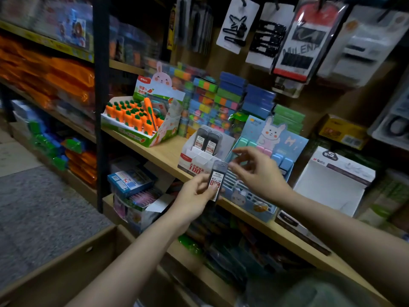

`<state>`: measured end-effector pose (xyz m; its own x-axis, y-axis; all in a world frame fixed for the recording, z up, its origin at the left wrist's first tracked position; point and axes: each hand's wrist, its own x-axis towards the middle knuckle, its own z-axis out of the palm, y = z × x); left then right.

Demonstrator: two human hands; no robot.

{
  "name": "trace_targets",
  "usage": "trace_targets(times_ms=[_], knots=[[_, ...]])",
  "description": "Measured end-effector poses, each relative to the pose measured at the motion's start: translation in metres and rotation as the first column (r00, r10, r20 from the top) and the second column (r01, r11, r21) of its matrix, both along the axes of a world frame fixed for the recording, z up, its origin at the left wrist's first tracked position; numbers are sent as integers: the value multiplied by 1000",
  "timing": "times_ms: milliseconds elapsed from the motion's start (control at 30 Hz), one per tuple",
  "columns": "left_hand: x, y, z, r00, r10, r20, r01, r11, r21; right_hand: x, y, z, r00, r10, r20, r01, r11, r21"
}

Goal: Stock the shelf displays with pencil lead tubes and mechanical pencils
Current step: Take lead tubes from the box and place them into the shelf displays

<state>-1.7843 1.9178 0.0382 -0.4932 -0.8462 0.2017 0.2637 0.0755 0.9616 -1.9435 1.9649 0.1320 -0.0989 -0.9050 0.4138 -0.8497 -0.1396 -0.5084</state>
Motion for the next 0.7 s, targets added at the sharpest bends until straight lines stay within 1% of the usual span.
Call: trace_targets(times_ms=[33,67,133,167,233,267,300,367,400,467,600,700], knots=[[-2,4,3,1000,-13,6,13,1000,-23,5,7,-3,1000,30,-8,-30,999,41],[-4,8,6,1000,-26,13,26,999,-40,8,11,-4,999,41,-20,-40,998,49],[-7,14,13,999,-30,31,32,997,-66,13,15,-2,1000,27,-14,-26,999,31],[-7,15,16,999,-6,51,10,997,-83,14,14,2,1000,18,4,-18,999,30],[-4,15,22,983,120,136,-95,979,-181,13,9,15,999,7,44,-8,999,37],[0,12,24,960,212,185,-157,950,-270,11,6,24,998,5,68,-7,1000,29],[4,8,26,923,308,231,-207,902,-378,9,2,34,996,2,94,-3,1000,5],[13,-1,27,828,475,299,-243,784,-572,3,-11,53,995,-37,95,44,996,-80],[17,-5,27,789,525,319,-234,737,-634,-1,-19,61,995,-68,77,77,990,-118],[22,-13,28,743,563,362,-177,687,-705,-6,-36,74,992,-114,56,122,980,-156],[20,-24,24,675,555,487,-35,683,-730,-7,-64,76,982,-187,-33,178,966,-186],[18,-32,18,613,557,560,51,680,-731,-6,-79,68,958,-241,-155,207,956,-206]])
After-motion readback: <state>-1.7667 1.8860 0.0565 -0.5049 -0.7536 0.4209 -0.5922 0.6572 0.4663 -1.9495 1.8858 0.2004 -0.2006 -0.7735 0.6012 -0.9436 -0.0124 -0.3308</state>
